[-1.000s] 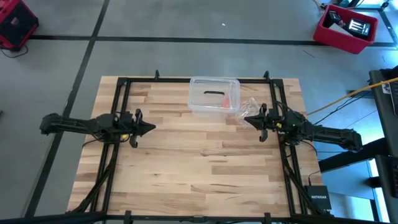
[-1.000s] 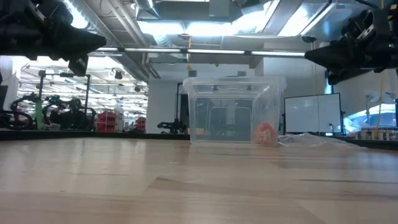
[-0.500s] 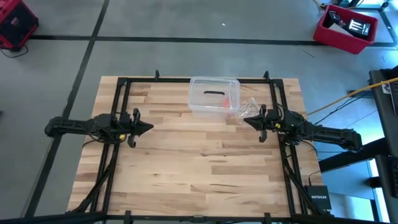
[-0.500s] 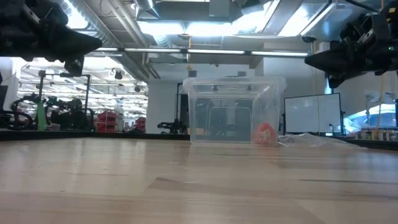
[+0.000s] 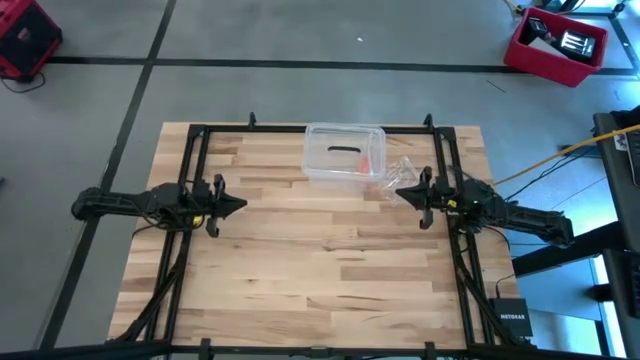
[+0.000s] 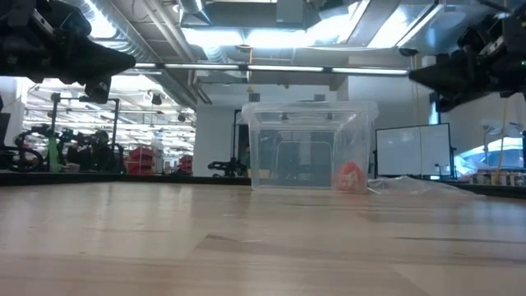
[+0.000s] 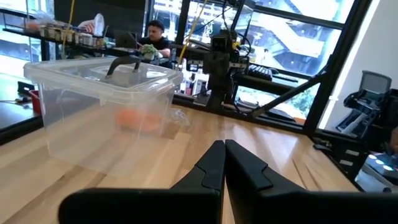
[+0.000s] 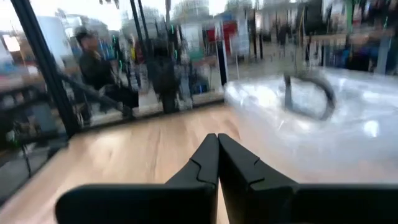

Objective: Roll bandage
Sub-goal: Return to Home Position

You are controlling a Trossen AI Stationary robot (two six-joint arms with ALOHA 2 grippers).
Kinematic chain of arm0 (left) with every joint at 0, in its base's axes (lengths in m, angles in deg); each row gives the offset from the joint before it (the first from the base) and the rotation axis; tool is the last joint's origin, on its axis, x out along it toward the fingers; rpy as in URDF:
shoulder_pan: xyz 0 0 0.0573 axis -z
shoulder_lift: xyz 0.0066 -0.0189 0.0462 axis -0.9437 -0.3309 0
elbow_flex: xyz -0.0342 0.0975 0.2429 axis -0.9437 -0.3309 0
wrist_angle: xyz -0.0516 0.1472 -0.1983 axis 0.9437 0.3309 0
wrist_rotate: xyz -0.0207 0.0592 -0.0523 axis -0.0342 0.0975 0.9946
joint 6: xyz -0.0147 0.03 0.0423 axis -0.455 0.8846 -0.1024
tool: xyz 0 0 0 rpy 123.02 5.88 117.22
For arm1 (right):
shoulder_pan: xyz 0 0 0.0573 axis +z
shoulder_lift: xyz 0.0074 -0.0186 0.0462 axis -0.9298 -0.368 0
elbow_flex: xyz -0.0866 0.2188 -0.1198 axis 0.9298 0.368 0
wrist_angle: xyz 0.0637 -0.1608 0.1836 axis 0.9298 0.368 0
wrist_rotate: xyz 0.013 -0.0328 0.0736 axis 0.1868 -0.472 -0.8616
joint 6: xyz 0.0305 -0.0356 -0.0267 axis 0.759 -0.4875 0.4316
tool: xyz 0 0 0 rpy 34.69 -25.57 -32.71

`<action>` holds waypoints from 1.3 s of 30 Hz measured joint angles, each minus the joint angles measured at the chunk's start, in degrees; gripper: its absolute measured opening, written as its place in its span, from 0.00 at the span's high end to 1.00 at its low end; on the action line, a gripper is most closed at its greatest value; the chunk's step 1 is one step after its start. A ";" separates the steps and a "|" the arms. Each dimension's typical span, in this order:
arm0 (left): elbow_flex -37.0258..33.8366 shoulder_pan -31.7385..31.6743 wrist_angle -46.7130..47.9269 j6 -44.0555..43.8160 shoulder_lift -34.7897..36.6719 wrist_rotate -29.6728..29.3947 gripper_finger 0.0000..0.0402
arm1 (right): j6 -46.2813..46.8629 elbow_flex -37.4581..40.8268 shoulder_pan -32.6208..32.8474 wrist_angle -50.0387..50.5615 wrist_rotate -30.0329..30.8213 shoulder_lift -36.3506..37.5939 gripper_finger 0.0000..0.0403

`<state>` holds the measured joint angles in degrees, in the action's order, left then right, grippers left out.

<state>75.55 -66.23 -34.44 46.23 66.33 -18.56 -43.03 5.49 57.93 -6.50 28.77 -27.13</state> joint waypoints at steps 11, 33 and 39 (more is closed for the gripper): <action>0.00 0.00 0.02 -0.01 -0.09 0.01 0.99 | 1.01 0.02 0.00 2.88 1.93 -1.44 0.97; -0.02 0.00 0.05 -0.29 -0.15 0.01 0.99 | 0.90 0.04 -0.02 3.16 3.35 -3.75 0.97; -0.02 0.00 0.05 -0.41 -0.15 0.01 0.99 | 0.90 0.04 -0.02 3.19 3.36 -3.75 0.97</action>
<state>75.53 -66.23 -34.38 45.83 66.18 -18.55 -42.14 5.54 57.91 -3.31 32.13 -30.88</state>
